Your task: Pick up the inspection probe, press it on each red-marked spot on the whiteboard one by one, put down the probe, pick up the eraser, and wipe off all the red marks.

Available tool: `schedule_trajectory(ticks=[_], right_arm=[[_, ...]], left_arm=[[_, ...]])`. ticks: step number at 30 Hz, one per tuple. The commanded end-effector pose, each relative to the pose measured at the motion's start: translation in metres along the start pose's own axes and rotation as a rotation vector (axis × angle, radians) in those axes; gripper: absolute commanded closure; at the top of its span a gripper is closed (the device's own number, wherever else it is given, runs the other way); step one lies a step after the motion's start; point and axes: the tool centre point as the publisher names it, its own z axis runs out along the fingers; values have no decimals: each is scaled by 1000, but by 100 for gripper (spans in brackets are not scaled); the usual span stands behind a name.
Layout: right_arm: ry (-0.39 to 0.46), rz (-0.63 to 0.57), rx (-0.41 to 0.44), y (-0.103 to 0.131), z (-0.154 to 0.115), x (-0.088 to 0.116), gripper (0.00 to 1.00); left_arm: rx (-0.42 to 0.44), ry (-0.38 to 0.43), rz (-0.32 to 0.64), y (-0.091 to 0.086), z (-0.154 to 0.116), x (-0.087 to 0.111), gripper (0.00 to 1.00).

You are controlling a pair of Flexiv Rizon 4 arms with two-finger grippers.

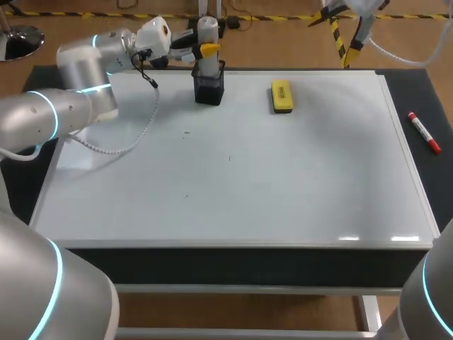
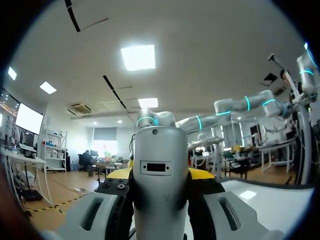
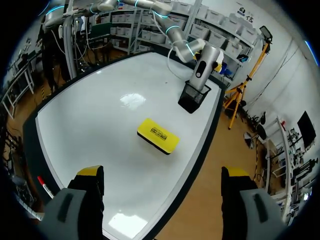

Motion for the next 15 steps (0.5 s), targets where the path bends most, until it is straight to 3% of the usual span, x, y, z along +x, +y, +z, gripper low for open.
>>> schedule_trajectory(ticks=[1,15], right_arm=[[7,-1,2,0,-2,-1,0],[7,-1,2,0,-2,-1,0]], left_arm=[[30,86,-8,14,-3,-7,100],[21,121,38,33,-5,-8,100]])
